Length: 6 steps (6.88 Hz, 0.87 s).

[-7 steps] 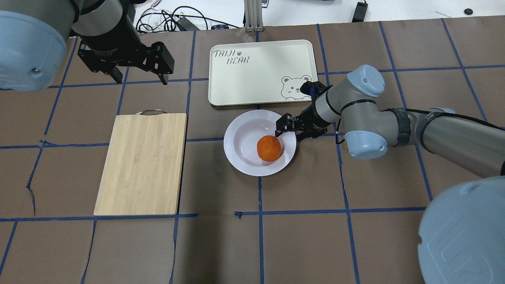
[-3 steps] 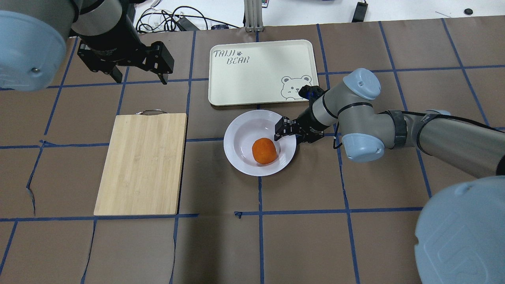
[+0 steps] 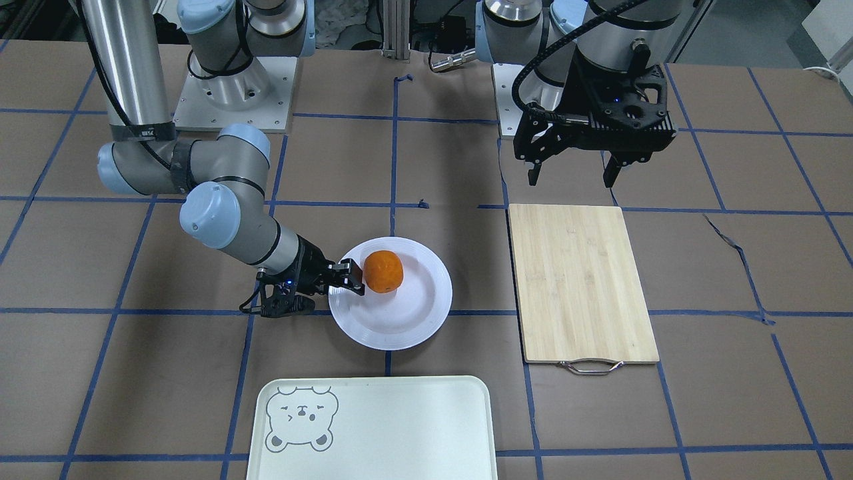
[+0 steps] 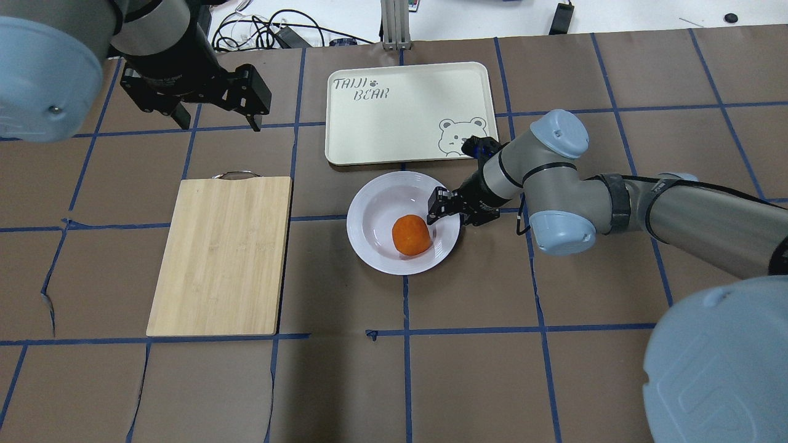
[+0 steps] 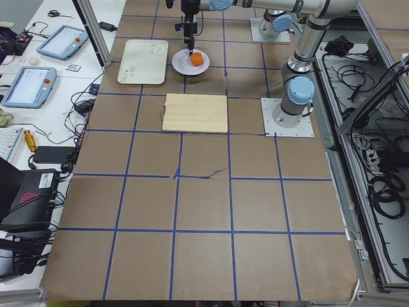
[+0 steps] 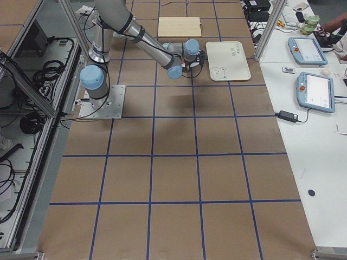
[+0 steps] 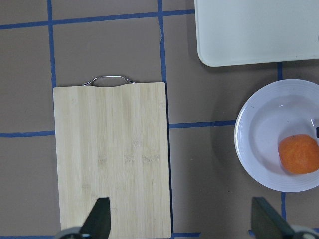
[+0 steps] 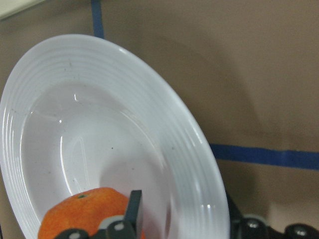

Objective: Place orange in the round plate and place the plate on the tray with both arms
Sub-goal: 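Close the right gripper on the white plate rim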

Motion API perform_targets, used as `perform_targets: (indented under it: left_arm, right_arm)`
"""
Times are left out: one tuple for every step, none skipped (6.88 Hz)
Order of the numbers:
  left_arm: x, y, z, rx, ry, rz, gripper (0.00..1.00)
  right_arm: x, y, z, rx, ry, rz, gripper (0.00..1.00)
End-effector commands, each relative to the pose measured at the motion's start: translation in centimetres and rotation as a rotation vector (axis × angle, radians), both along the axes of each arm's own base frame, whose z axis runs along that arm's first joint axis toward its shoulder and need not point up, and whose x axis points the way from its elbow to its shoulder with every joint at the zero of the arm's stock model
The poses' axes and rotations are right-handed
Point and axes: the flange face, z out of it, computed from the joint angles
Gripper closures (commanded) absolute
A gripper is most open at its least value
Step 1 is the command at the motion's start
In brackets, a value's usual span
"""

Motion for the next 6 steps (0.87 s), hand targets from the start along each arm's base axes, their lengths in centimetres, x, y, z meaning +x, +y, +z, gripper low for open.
perform_targets:
  left_arm:
    - [0.0, 0.0, 0.0, 0.0, 0.0, 0.0, 0.0]
    - [0.0, 0.0, 0.0, 0.0, 0.0, 0.0, 0.0]
    - [0.01, 0.0, 0.0, 0.0, -0.001, 0.0, 0.0]
    - [0.0, 0.0, 0.0, 0.0, 0.0, 0.0, 0.0]
    - [0.0, 0.0, 0.0, 0.0, 0.0, 0.0, 0.0]
    - [0.01, 0.0, 0.0, 0.0, -0.001, 0.0, 0.0]
  right_arm:
    - [0.04, 0.01, -0.4, 0.007, 0.002, 0.001, 0.54]
    - [0.02, 0.01, -0.41, 0.007, 0.003, 0.001, 0.63]
    - [0.01, -0.05, -0.36, 0.005, 0.005, 0.001, 0.71]
    - [0.0, -0.05, -0.37, 0.005, 0.006, 0.001, 0.79]
    - [-0.01, -0.04, -0.39, 0.007, 0.008, 0.001, 0.84]
    - [-0.01, -0.04, -0.31, 0.006, 0.008, -0.001, 0.86]
